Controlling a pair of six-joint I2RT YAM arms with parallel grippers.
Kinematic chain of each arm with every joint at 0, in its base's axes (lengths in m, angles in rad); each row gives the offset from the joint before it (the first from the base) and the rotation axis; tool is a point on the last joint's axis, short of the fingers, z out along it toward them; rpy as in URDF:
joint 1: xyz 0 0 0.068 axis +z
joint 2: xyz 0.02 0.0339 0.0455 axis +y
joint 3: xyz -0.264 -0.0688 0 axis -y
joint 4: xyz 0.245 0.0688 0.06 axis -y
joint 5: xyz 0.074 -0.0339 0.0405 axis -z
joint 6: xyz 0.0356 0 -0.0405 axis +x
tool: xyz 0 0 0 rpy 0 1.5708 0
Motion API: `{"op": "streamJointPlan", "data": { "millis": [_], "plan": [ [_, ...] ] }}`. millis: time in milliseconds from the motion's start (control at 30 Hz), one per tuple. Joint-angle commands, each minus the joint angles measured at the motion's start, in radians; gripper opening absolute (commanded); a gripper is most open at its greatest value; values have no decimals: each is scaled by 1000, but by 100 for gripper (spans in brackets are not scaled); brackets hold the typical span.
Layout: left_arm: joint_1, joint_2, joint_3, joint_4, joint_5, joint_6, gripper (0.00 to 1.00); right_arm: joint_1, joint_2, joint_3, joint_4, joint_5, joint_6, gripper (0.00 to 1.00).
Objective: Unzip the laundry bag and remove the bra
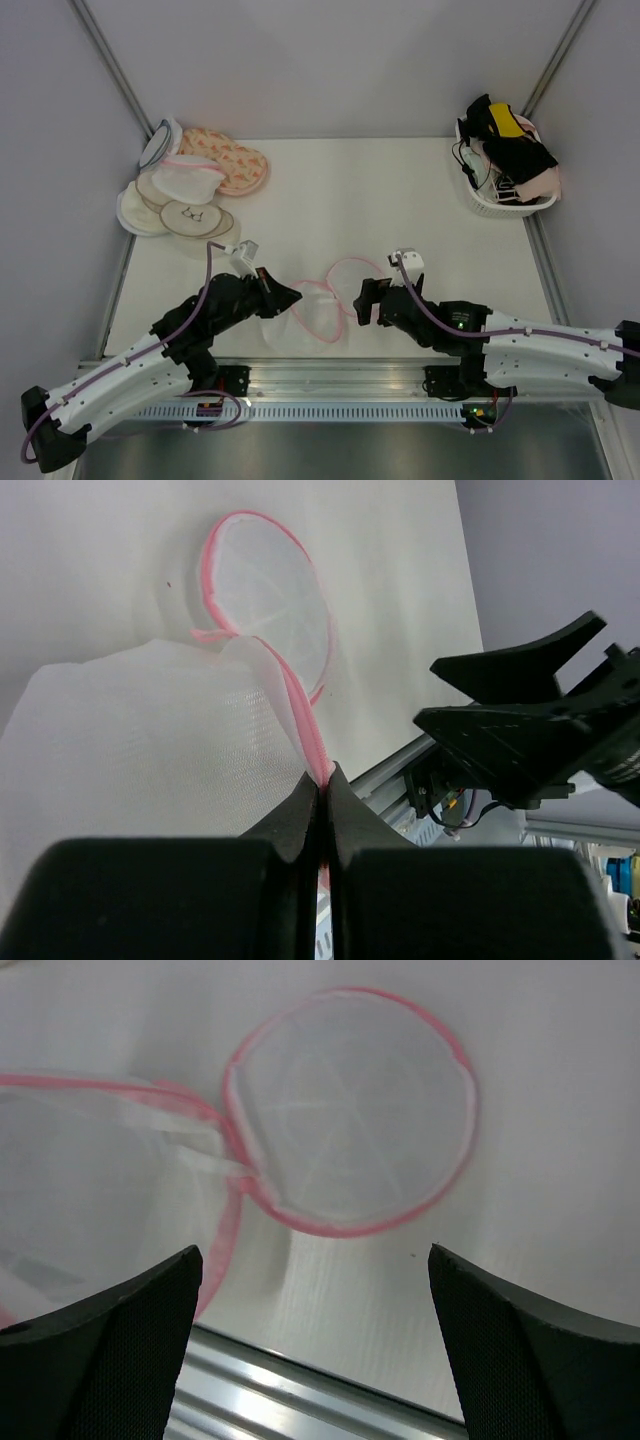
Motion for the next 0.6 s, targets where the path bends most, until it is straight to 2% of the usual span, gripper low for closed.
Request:
{"op": "streamJointPlan", "data": {
  "millis": [0, 100, 167, 233, 367, 567],
  "plan": [
    [7, 7, 13, 6, -33, 42, 2, 76, 78, 5, -288, 340, 407, 98],
    [5, 4, -26, 6, -17, 27, 2, 108, 145, 7, -444, 406, 672, 98],
    [5, -6, -48, 6, -14, 10, 2, 111, 178, -16, -443, 408, 734, 98],
    [5, -23, -77, 6, -14, -7, 2, 111, 188, -34, -390, 394, 723, 98],
    [5, -40, -112, 13, -11, -30, 2, 110, 159, -125, -172, 382, 678, 95],
    [5, -26, -148, 46, 12, -53, 2, 101, 116, -251, 125, 383, 591, 75]
  ]
}}
